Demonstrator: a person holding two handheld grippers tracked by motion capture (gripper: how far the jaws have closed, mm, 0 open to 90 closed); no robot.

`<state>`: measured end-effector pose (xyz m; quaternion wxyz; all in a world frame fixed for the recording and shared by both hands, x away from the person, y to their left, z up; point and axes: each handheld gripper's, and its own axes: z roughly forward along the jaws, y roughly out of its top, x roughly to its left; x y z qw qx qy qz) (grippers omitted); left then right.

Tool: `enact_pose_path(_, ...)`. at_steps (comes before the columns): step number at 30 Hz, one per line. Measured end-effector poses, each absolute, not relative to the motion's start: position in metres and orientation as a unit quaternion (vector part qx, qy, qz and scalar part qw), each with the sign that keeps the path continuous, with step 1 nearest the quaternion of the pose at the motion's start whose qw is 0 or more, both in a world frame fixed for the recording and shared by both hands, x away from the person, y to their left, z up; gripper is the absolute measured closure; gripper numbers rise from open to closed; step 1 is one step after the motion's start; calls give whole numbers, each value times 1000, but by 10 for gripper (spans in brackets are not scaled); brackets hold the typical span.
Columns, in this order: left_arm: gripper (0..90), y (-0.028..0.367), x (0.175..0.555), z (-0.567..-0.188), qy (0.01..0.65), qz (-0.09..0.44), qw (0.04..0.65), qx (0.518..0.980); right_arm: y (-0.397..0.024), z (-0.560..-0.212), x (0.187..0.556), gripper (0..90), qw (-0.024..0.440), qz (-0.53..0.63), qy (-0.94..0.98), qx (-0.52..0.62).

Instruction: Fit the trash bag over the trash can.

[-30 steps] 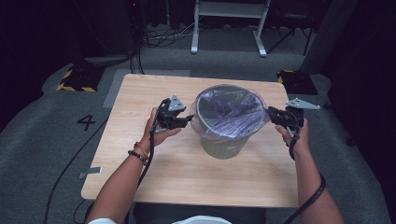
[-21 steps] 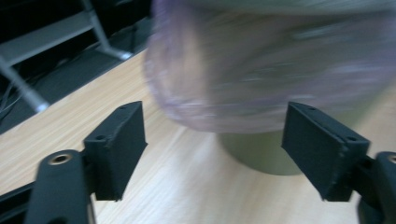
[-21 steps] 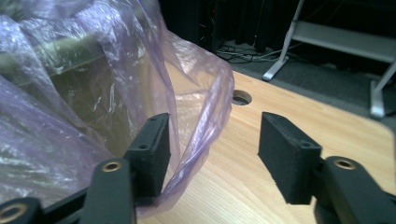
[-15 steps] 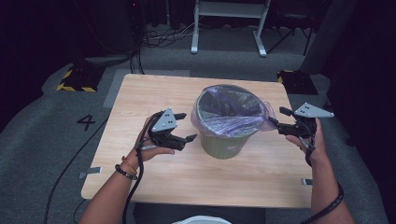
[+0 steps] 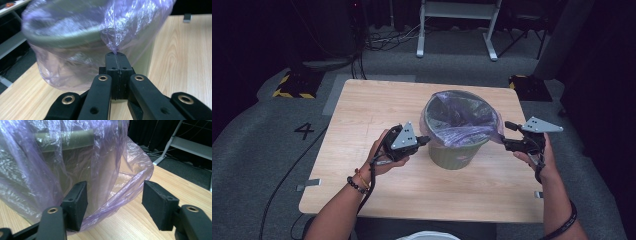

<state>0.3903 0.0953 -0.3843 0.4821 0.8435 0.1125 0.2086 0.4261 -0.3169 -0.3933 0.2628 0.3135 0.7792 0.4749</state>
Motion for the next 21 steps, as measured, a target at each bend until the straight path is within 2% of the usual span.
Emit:
enact_pose_path(4, 900, 87, 387, -396, 91, 206, 455, 862, -319, -402, 427, 407, 252, 478, 778, 321)
enact_pose_path(12, 900, 78, 388, -417, 77, 241, 390, 885, -320, -413, 428, 358, 234, 481, 777, 332)
enact_pose_path(21, 900, 92, 400, -426, 116, 231, 404, 878, -321, -413, 426, 324, 247, 473, 776, 335)
